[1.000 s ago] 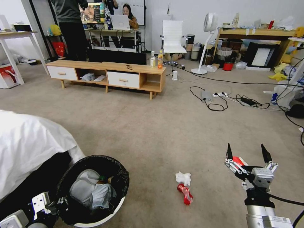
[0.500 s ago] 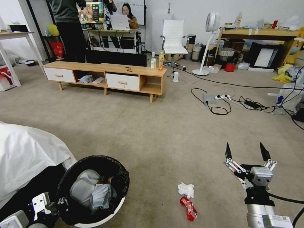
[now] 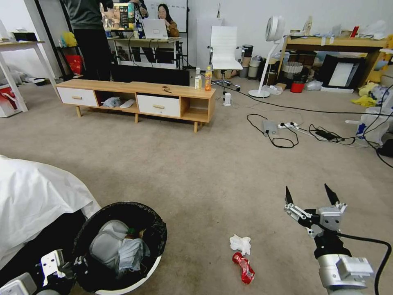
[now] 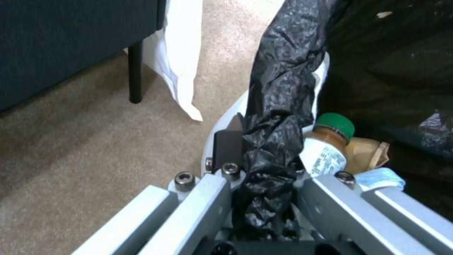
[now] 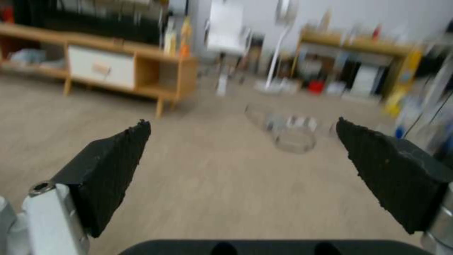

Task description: Pick up the trash bin and place the garbage on the floor into it.

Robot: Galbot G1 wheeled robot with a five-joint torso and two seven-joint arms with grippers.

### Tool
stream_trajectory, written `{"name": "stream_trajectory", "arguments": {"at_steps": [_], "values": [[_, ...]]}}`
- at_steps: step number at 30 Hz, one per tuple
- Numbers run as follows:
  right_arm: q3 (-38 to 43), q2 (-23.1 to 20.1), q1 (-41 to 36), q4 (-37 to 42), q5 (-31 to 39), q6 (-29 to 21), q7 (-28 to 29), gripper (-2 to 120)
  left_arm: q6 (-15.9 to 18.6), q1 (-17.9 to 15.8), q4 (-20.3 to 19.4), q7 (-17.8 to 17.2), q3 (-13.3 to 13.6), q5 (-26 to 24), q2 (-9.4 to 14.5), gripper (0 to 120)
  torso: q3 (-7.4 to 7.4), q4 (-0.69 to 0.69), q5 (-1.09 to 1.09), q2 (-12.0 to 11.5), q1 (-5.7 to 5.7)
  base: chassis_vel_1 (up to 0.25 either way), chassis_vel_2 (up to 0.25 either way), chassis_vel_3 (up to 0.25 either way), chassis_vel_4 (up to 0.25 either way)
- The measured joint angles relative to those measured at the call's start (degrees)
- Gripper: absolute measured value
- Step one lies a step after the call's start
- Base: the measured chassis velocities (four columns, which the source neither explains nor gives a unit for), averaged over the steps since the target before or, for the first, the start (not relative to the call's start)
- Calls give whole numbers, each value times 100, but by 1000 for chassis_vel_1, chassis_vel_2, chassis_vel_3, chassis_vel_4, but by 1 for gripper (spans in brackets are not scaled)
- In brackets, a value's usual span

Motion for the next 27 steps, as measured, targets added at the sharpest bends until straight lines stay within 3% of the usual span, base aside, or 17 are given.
{"name": "stream_trajectory", "arguments": {"at_steps": [2,3,4,6,8,12,16,19,27], "values": [[-38,-87,49,43,238,-219,63,100,0,-5,0,1,-2,0,2,1,0,0,0,0,0,0,0,0,0],[-184,-317,197,182,861,-903,263,100,0,-7,1,5,-5,0,5,1,0,0,-1,0,0,0,0,0,0],[-184,-317,197,182,861,-903,263,100,0,-7,1,5,-5,0,5,1,0,0,-1,0,0,0,0,0,0],[-467,-562,487,255,1551,-1527,523,100,0,-5,8,10,-6,0,10,1,0,0,-1,0,0,0,0,0,0],[-542,-612,564,256,1699,-1647,564,100,0,-5,8,10,-6,0,10,1,0,0,-1,0,0,0,0,0,0],[-1183,-865,1261,189,3082,-2622,1104,100,0,-1,10,12,-18,17,-6,1,0,0,-1,0,0,0,0,0,0],[-1592,-987,1722,25,3748,-3125,1359,100,0,8,11,14,-43,25,-20,1,1,1,-1,0,0,0,0,0,0],[-1788,-1091,2003,-160,4268,-3311,1442,100,0,-25,32,14,-41,27,-9,1,0,2,-1,0,0,0,0,0,0],[-1942,-1220,2053,-745,4156,-3316,1374,100,0,-147,257,44,55,77,32,1,0,-1,-1,0,0,0,0,0,0]]}}
